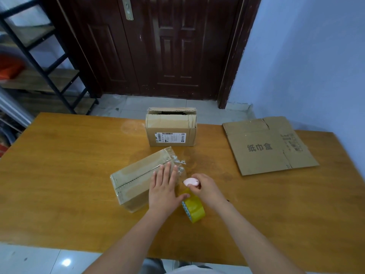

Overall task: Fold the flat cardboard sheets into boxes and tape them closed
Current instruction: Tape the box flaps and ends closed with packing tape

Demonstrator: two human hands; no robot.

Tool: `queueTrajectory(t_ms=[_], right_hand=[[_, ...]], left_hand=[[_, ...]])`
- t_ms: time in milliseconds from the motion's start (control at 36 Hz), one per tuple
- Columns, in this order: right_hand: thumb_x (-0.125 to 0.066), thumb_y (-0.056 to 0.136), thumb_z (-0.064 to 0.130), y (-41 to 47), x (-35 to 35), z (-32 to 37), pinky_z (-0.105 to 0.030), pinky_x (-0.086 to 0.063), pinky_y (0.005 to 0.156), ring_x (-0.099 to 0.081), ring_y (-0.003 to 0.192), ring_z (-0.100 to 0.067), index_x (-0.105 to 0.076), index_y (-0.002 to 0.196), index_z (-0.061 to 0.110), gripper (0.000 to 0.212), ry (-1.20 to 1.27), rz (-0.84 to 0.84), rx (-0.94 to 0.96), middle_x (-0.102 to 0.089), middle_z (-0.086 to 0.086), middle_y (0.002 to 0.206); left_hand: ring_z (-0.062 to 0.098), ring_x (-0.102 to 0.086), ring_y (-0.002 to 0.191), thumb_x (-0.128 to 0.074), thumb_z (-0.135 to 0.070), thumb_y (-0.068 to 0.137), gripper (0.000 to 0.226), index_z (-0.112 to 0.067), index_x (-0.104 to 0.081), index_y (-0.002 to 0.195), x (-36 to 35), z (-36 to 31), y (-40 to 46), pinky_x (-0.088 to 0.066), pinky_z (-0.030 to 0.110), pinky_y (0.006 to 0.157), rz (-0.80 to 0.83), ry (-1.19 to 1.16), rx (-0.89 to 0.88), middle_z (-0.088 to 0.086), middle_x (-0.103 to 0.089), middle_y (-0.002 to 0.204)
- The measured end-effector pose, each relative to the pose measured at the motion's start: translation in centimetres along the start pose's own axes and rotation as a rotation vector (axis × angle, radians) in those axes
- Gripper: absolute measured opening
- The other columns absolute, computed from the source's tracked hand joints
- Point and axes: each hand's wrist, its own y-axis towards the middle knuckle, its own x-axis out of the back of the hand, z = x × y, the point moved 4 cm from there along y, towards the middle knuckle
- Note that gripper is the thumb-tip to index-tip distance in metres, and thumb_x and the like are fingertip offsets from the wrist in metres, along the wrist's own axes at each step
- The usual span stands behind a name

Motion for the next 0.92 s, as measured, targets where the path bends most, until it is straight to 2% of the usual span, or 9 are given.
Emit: queueTrajectory(t_ms=[250,333,472,556,639,722,806,889,917], right_hand=[[-0.06,0.09,0.023,-0.2,2.6,-3.7,-0.029,-0.043,0.082,-0.056,0.1,-0.022,-0.057,0.118,0.007,0.032,0.085,-0.278,-0.224,-0.058,-0.008,0.112],[-0.059,0.09,0.03,-1.0,1.9,-6.1,-0.031,-0.039,0.077,-0.054,0.101,-0.026,-0.058,0.11,0.008,0.03,-0.026,-0.183,-0.314,-0.054,-0.01,0.109],[-0.058,0.089,0.036,-3.2,0.0,-9.1,-0.034,-0.042,0.084,-0.052,0.106,-0.028,-0.057,0.108,0.014,0.03,-0.2,-0.061,-0.37,-0.05,-0.007,0.11],[-0.054,0.091,0.038,-4.2,-0.4,-9.7,-0.034,-0.04,0.09,-0.046,0.117,-0.024,-0.054,0.121,0.02,0.035,-0.354,-0.016,-0.379,-0.048,-0.004,0.121],[-0.048,0.094,0.04,-4.4,-0.5,-9.4,-0.035,-0.035,0.099,-0.034,0.13,-0.02,-0.039,0.138,0.024,0.048,-0.445,-0.019,-0.411,-0.035,0.001,0.141],[-0.05,0.093,0.04,-3.8,-0.5,-8.1,-0.036,-0.033,0.104,-0.03,0.135,-0.02,-0.035,0.142,0.018,0.056,-0.316,-0.076,-0.355,-0.028,0.001,0.149],[-0.057,0.091,0.036,-2.4,-1.2,-6.0,-0.033,-0.036,0.107,-0.036,0.132,-0.016,-0.042,0.14,0.016,0.055,0.045,-0.08,-0.224,-0.034,0.002,0.146],[-0.062,0.089,0.032,-1.2,-1.7,-3.2,-0.028,-0.037,0.103,-0.042,0.124,-0.011,-0.046,0.134,0.016,0.051,0.335,-0.022,-0.19,-0.043,0.001,0.135],[-0.063,0.088,0.029,-0.8,-2.0,-2.5,-0.023,-0.037,0.099,-0.044,0.119,-0.009,-0.048,0.132,0.014,0.049,0.385,0.01,-0.182,-0.047,0.001,0.13]], left_hand=[[0.03,-0.034,0.137,-0.024,-0.082,0.067,0.102,-0.015,-0.037,0.144,0.1,-0.1,-0.1,-0.004,0.042,0.114,0.037,0.025,0.023,0.009,-0.039,0.148],[0.03,-0.034,0.137,-0.023,-0.082,0.067,0.102,-0.015,-0.038,0.143,0.2,-0.2,-0.2,-0.002,0.042,0.114,0.055,0.034,0.026,0.009,-0.039,0.148],[0.029,-0.028,0.137,-0.026,-0.082,0.067,0.102,-0.015,-0.037,0.143,0.4,-0.2,-0.1,-0.003,0.042,0.114,0.062,0.018,0.018,0.01,-0.04,0.147],[0.029,-0.026,0.137,-0.027,-0.082,0.067,0.102,-0.014,-0.033,0.143,0.3,-0.2,-0.1,-0.003,0.042,0.114,0.072,0.021,0.013,0.011,-0.04,0.147],[0.029,-0.027,0.138,-0.027,-0.082,0.068,0.102,-0.013,-0.04,0.142,0.3,-0.2,-0.1,-0.005,0.043,0.114,0.082,0.008,0.011,0.011,-0.039,0.147],[0.029,-0.03,0.138,-0.026,-0.082,0.068,0.102,-0.013,-0.039,0.142,0.2,-0.2,-0.2,-0.007,0.043,0.113,0.065,0.018,0.016,0.01,-0.039,0.148],[0.03,-0.033,0.138,-0.021,-0.083,0.069,0.102,-0.015,-0.029,0.144,0.3,-0.3,-0.2,-0.005,0.043,0.113,0.081,0.032,0.041,0.01,-0.036,0.149],[0.026,-0.013,0.145,-0.015,-0.084,0.068,0.104,-0.018,-0.012,0.148,0.5,-0.4,-0.3,0.006,0.041,0.114,0.111,0.072,0.034,0.007,-0.018,0.157],[0.025,-0.011,0.145,-0.017,-0.084,0.068,0.105,-0.018,-0.014,0.149,0.5,-0.5,-0.3,0.005,0.041,0.114,0.106,0.079,0.033,0.007,-0.018,0.157]])
